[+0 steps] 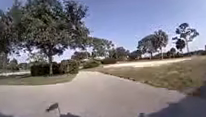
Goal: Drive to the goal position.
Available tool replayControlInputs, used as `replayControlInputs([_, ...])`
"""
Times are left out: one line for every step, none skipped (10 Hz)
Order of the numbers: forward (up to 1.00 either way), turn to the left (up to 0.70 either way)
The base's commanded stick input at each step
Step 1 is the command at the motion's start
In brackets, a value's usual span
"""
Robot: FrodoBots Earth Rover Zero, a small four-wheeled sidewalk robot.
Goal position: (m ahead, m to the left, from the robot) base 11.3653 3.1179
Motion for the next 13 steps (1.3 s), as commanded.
replayControlInputs([1.00, 0.03])
replayControlInputs([1.00, 0.02])
replayControlInputs([1.00, 0.02])
replayControlInputs([1.00, 0.02])
replayControlInputs([1.00, 0.02])
replayControlInputs([1.00, 0.02])
replayControlInputs([1.00, 0.03])
replayControlInputs([1.00, 0.24])
replayControlInputs([1.00, 0.35])
replayControlInputs([1.00, 0.21])
replayControlInputs([1.00, 0.07])
replayControlInputs([1.00, 0.03])
replayControlInputs([1.00, 0.03])
